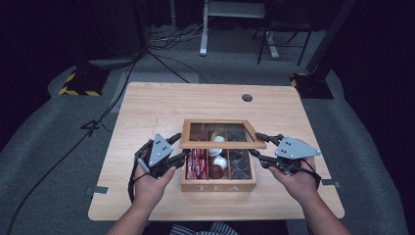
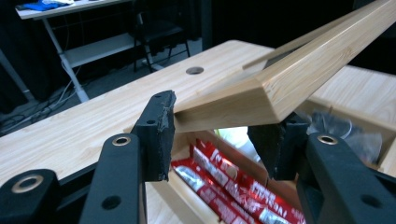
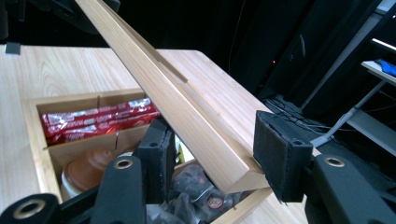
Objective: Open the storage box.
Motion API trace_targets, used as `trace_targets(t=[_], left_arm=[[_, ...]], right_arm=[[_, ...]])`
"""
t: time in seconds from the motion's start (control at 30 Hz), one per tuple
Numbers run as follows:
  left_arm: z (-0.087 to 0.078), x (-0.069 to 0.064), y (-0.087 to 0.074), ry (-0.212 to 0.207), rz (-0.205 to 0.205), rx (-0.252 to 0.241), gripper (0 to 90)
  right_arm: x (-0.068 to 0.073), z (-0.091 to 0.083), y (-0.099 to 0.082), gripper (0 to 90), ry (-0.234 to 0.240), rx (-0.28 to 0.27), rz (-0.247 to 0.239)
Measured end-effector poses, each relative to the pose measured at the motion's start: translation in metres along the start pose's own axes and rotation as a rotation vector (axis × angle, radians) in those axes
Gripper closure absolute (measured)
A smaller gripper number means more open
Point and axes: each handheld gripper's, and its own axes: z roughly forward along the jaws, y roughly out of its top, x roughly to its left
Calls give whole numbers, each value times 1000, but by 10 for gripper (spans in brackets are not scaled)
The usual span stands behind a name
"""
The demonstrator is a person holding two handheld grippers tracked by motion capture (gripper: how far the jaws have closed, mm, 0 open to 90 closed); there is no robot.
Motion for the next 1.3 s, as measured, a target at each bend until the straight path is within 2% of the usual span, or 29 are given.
trace_targets(t=[0.23, 0.4, 0.57, 0.77, 0.87, 1.03, 1.23, 1.3], left_arm=[[-4, 7, 3, 9, -26, 5, 496], [-7, 11, -7, 31, -10, 61, 472], [-12, 18, -20, 59, 21, 114, 443], [-17, 28, -30, 80, 11, 154, 404], [-25, 33, -36, 109, 10, 169, 391], [-31, 46, -49, 141, -20, 203, 363], [-34, 61, -62, 155, -85, 240, 333], [-35, 65, -65, 157, -91, 252, 325]], right_arm=[[-12, 3, 10, 501, -2, -15, 21], [-25, 7, 16, 502, 2, -39, 52], [-34, 10, 23, 507, -4, -41, 52], [-46, 15, 30, 510, 2, -51, 70], [-55, 19, 33, 511, 4, -61, 88], [-69, 26, 38, 510, 4, -78, 118], [-84, 36, 46, 511, -13, -78, 133], [-89, 40, 48, 511, -18, -74, 136]])
